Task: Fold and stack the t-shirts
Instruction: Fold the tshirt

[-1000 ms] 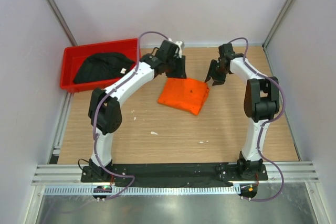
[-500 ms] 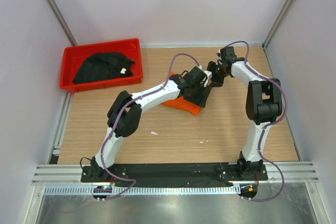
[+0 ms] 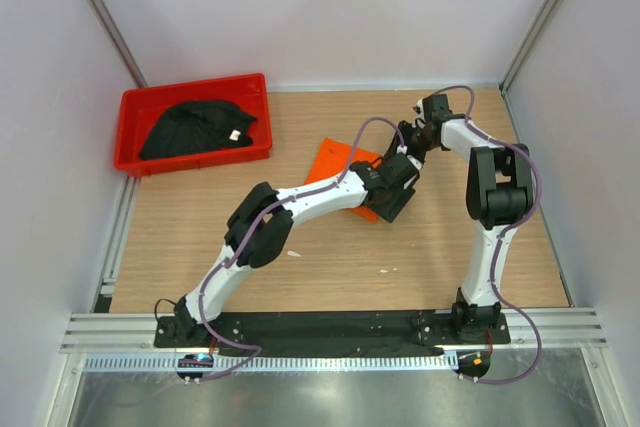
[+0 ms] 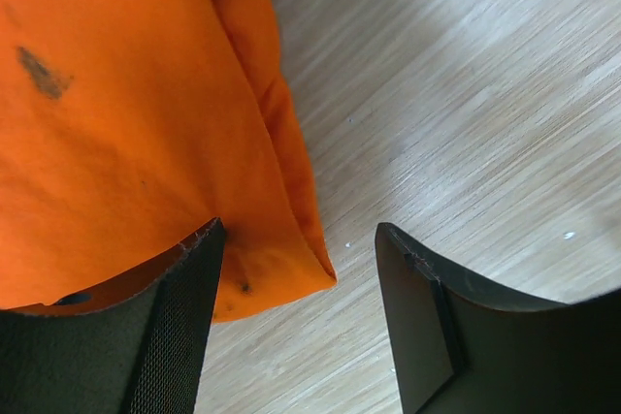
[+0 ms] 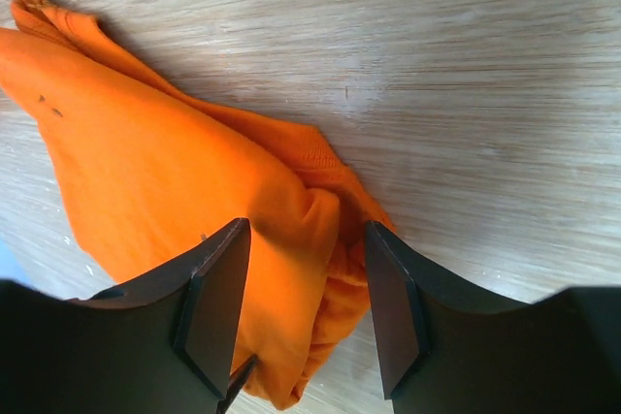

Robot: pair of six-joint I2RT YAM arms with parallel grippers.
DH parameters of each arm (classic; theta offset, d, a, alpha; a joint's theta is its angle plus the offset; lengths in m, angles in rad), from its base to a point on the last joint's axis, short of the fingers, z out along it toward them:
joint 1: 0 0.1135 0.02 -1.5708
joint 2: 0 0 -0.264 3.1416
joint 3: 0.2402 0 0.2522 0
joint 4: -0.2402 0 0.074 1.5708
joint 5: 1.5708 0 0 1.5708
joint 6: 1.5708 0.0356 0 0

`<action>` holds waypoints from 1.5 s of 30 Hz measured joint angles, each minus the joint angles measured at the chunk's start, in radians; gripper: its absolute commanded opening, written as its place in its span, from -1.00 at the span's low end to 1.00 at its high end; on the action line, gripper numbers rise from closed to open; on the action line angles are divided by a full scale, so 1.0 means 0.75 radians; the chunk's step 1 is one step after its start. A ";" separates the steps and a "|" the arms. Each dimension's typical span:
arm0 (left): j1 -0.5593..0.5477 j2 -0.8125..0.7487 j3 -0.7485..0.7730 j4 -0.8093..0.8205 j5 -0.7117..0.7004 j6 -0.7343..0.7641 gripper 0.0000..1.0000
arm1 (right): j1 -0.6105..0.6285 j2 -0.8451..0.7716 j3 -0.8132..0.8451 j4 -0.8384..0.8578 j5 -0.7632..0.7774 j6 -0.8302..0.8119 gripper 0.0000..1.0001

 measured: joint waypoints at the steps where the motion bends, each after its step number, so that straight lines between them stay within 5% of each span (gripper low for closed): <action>1: -0.009 0.011 0.001 -0.007 -0.012 0.006 0.30 | 0.000 0.007 0.000 0.000 -0.005 0.000 0.11; 4: -0.022 0.032 0.002 -0.020 -0.045 0.028 0.21 | -0.002 0.020 0.001 0.002 -0.017 0.000 0.01; 8: -0.024 0.035 0.002 -0.028 -0.097 0.046 0.01 | -0.005 0.023 0.005 0.012 -0.039 0.009 -0.79; 12: -0.027 0.034 -0.003 -0.031 -0.130 0.063 -0.47 | -0.005 0.023 0.048 -0.014 -0.041 0.034 -0.95; 19: -0.028 0.009 -0.041 -0.027 -0.122 0.060 -1.00 | -0.001 -0.041 0.113 -0.156 0.031 0.048 -0.97; 31: -0.034 -0.093 -0.201 0.025 0.044 0.039 -0.97 | -0.003 -0.156 -0.055 -0.248 0.227 0.082 -0.98; 36: -0.037 -0.160 -0.306 0.068 0.129 0.040 -0.42 | -0.003 -0.208 -0.206 -0.251 0.321 0.118 -0.97; 38: -0.038 -0.210 -0.369 0.081 0.170 0.037 -0.27 | -0.005 -0.240 -0.258 -0.260 0.349 0.125 -0.94; 41: -0.037 -0.314 -0.474 0.099 0.259 0.036 -0.14 | -0.005 -0.297 -0.316 -0.281 0.398 0.123 -0.29; 45: -0.022 -0.500 -0.549 0.107 0.388 0.023 -0.08 | -0.005 -0.430 -0.347 -0.314 0.457 0.076 0.31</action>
